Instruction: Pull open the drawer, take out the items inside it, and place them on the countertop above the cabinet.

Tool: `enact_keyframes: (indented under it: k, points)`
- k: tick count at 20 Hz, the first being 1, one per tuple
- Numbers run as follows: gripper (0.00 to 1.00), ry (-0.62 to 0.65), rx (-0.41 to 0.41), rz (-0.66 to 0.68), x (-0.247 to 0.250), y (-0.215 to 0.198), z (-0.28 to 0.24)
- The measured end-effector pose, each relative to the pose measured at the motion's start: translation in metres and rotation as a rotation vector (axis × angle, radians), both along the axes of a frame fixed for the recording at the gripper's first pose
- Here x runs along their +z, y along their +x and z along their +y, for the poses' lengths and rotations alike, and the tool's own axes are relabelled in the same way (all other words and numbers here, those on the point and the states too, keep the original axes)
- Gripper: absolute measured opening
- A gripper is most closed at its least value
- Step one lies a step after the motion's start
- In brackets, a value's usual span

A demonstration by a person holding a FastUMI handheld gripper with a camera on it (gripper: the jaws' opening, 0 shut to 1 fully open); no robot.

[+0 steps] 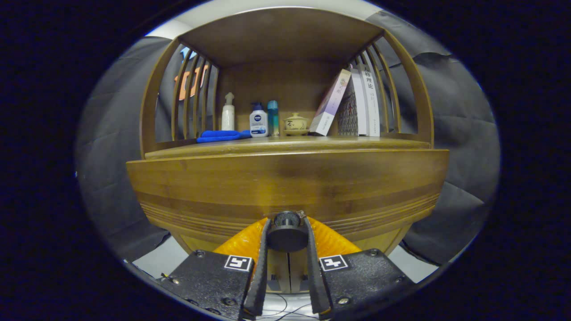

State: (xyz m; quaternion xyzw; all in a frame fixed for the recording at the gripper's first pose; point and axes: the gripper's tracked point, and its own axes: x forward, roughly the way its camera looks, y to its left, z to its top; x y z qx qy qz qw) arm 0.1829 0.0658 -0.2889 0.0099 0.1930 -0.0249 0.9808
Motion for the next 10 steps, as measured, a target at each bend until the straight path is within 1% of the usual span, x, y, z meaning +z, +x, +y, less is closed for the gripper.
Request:
enact_keyframes:
  k: [10]
  points:
    - [0.42,0.011,0.011,-0.015,0.009,-0.062,-0.001]
